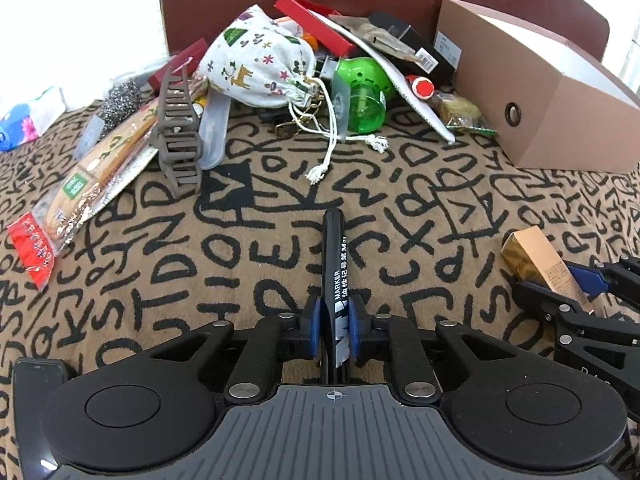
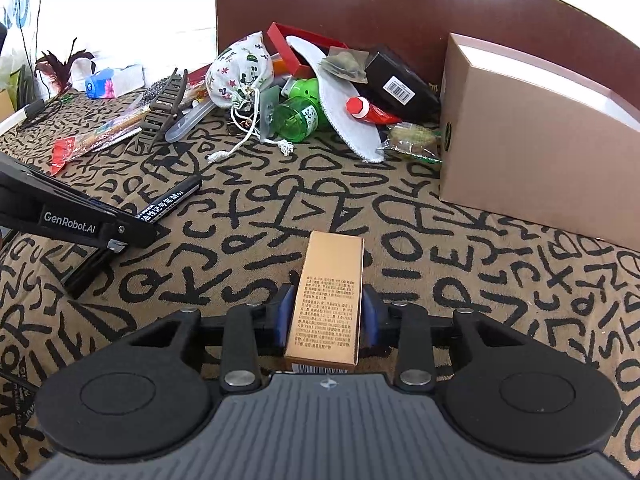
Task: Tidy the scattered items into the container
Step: 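Lift the marker and tan box and carry them toward the cardboard box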
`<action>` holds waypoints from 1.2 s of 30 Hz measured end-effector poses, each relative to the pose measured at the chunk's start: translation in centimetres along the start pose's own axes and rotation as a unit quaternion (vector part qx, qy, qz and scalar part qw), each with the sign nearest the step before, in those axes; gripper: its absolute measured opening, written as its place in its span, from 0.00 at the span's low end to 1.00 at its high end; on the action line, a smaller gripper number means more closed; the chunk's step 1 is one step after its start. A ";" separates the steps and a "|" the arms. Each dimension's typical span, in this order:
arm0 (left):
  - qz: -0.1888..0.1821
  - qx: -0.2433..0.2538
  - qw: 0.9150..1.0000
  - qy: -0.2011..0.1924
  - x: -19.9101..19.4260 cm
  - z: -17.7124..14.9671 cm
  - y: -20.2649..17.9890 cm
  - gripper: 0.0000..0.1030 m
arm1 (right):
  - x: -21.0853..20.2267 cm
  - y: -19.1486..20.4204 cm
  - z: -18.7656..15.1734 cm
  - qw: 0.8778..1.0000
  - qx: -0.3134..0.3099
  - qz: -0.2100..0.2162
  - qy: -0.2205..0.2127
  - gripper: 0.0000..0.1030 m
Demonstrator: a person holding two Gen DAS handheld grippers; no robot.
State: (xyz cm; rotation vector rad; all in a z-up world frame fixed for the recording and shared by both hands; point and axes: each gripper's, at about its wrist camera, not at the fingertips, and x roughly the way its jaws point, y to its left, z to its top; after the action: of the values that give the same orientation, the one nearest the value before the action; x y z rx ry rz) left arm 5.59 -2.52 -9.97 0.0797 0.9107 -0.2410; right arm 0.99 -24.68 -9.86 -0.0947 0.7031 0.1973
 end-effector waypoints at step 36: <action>-0.178 0.077 0.974 -0.116 -5.7 14.2 -14.7 0.09 | -9.0 -12.4 8.1 0.980 0.051 -0.074 -0.177 0.34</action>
State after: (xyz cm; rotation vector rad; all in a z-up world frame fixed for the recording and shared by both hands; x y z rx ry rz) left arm 9.73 -18.18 3.71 0.0294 0.6680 -0.6430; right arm 2.09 -36.91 2.39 -0.0118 0.3476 0.0321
